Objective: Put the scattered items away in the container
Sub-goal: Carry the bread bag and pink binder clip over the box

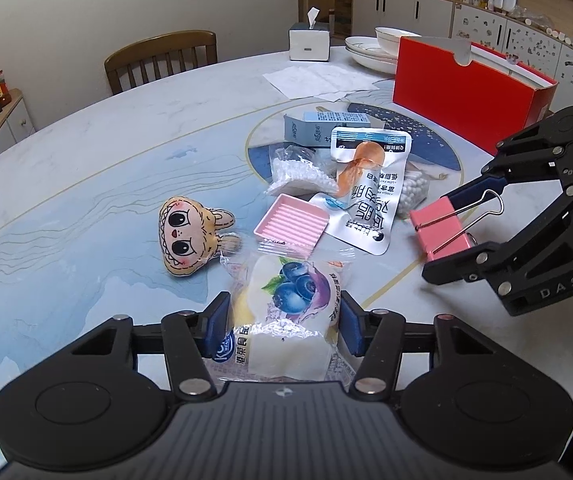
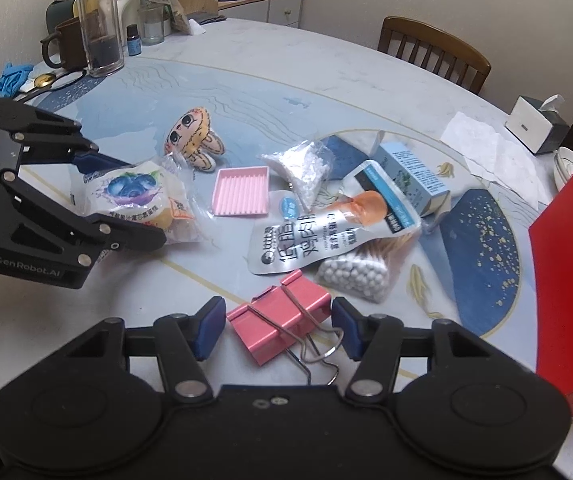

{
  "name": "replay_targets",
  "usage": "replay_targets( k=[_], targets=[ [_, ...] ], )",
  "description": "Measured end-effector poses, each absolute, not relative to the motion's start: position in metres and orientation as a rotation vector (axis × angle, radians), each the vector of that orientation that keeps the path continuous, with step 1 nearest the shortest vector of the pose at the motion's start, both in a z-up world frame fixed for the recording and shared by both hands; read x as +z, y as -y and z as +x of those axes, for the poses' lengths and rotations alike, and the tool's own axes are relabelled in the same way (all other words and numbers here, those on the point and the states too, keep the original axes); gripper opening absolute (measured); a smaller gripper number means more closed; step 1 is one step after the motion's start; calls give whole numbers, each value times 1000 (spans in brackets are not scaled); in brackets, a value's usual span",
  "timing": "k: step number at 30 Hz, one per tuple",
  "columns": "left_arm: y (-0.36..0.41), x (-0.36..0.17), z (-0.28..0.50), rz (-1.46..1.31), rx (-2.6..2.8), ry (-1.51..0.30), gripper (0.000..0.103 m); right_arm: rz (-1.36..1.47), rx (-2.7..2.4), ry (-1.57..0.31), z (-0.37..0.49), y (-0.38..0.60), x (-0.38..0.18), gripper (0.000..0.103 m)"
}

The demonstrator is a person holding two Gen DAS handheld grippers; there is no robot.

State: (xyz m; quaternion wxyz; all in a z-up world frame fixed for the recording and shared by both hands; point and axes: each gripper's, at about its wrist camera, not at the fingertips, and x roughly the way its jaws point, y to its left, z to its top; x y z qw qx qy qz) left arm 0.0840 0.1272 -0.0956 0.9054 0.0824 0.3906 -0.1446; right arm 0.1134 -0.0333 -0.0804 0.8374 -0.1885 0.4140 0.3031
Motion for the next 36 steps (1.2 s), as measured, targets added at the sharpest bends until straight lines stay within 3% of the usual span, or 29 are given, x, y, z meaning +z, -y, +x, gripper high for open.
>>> replay_targets(
  k=[23, 36],
  targets=[
    [-84, -57, 77, 148, -336, -758, 54, -267, 566, -861, 110, 95, -55, 57],
    [-31, -25, 88, 151, -411, -730, 54, -205, 535, -826, 114, 146, -14, 57]
  ],
)
